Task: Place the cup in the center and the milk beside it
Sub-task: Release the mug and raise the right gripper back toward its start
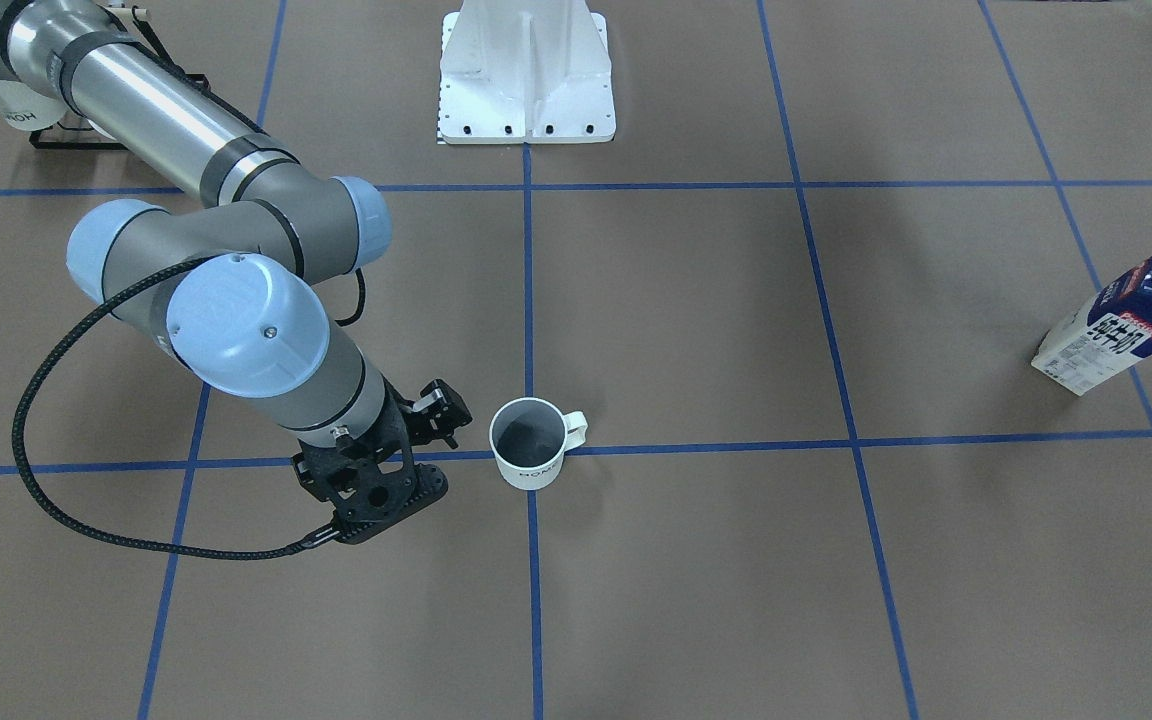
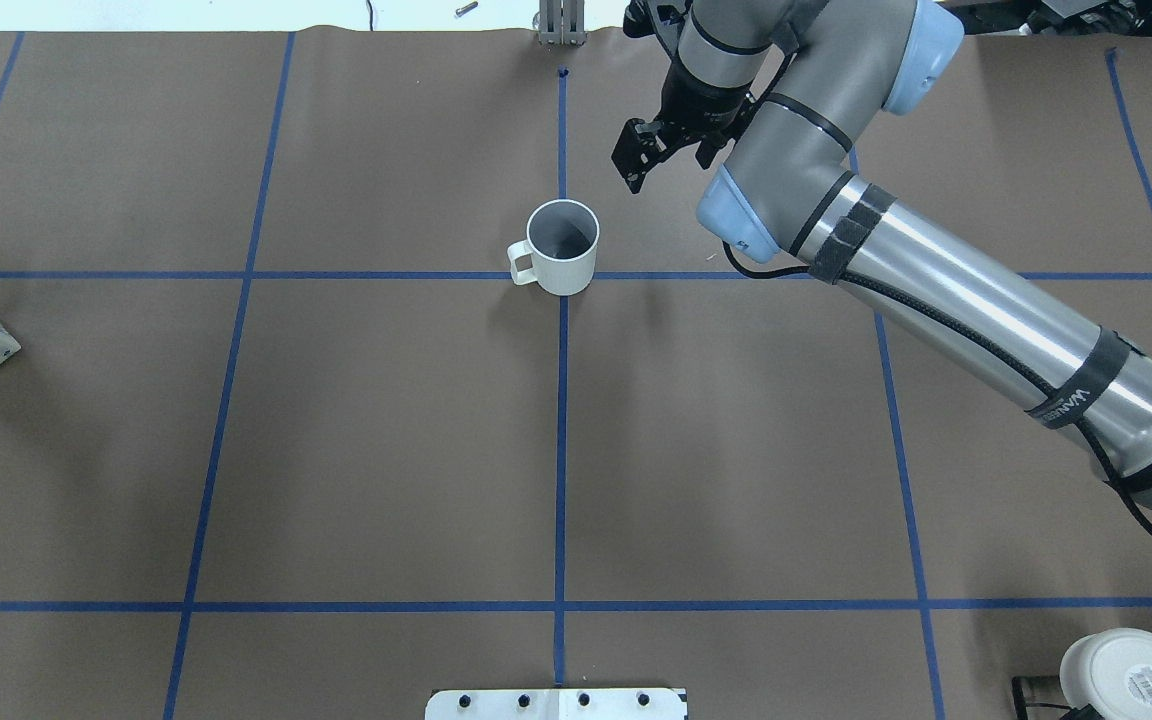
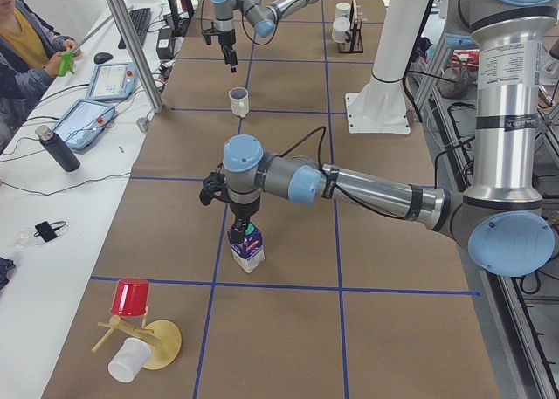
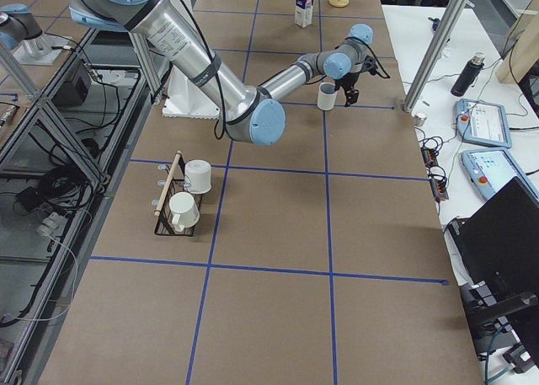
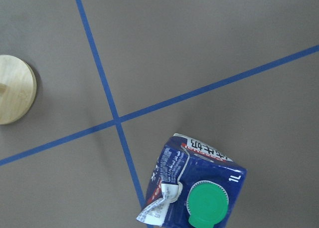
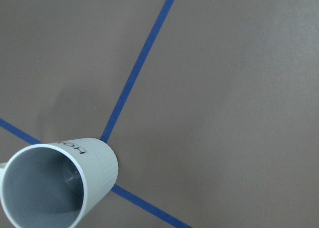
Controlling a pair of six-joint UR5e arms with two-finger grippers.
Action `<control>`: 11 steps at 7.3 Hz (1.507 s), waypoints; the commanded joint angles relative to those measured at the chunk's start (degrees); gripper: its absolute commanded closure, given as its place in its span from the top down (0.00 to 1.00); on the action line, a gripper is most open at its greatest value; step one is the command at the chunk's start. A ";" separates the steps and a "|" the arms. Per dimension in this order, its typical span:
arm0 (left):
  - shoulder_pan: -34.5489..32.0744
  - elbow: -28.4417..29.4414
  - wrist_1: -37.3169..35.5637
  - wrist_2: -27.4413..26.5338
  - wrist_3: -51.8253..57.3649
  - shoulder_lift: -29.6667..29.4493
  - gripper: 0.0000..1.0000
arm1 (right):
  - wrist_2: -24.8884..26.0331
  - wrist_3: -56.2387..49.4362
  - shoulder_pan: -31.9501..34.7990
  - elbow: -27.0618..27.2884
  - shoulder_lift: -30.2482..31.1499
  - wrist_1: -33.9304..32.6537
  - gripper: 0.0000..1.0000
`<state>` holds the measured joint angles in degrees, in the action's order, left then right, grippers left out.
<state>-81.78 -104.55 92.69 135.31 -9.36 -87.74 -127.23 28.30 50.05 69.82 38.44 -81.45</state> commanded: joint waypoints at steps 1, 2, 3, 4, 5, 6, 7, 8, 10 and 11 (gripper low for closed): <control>-0.31 1.37 -1.55 1.62 -15.02 -1.56 0.97 | -0.03 0.09 0.13 2.59 2.07 -0.02 1.00; -0.66 1.19 -1.46 1.36 -15.85 -1.12 0.97 | -0.03 0.09 0.13 2.86 2.60 0.06 1.00; -0.84 1.71 -1.55 0.05 -16.65 -1.90 0.97 | -0.03 0.27 0.13 3.65 3.04 -0.02 1.00; -0.84 2.42 -1.64 -0.48 -21.35 -2.87 0.97 | -0.03 0.70 0.13 4.53 3.57 -0.02 1.00; -0.84 2.51 -1.55 -0.14 -30.36 -2.88 0.97 | -0.03 0.71 0.13 5.23 4.53 -0.02 1.00; -0.75 2.16 -0.77 -0.22 -40.37 -2.96 0.97 | -0.29 0.71 1.18 5.76 5.15 -0.11 1.00; -0.67 2.42 0.55 -0.14 -44.30 -2.53 0.97 | -2.82 0.79 3.28 9.94 9.59 -0.72 1.00; -0.49 2.68 0.65 -0.31 -45.12 -2.35 0.97 | -4.15 0.71 7.56 14.68 15.29 -2.73 1.00; 0.04 3.21 1.17 -0.49 -48.29 -2.17 0.97 | -5.31 -0.35 16.80 24.18 25.23 -8.61 1.00; 0.82 4.26 1.61 -0.58 -49.25 -2.17 0.97 | -5.31 -3.39 19.96 26.05 29.28 -8.81 1.00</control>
<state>-81.66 -101.17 93.85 134.83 -57.29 -89.95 -132.35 27.45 65.56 92.07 62.08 -88.79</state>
